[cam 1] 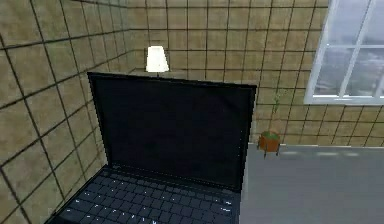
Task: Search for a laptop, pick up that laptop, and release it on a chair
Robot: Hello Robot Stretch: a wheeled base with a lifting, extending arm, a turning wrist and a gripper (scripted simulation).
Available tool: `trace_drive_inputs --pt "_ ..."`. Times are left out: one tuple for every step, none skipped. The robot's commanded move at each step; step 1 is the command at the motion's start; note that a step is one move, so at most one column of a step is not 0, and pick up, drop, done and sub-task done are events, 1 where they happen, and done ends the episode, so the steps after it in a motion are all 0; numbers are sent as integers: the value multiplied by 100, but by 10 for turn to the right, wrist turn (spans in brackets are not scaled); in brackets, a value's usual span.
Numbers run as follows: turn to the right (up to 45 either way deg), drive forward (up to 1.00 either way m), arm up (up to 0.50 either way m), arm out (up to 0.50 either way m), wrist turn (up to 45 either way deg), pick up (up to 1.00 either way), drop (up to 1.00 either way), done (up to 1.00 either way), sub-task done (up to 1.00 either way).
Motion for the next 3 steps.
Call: trace_drive_inputs --pt "450 0 0 0 0 0 0 0 0" --pt "0 100 0 0 0 0 0 0 0" --pt "0 35 0 0 0 0 0 0 0"
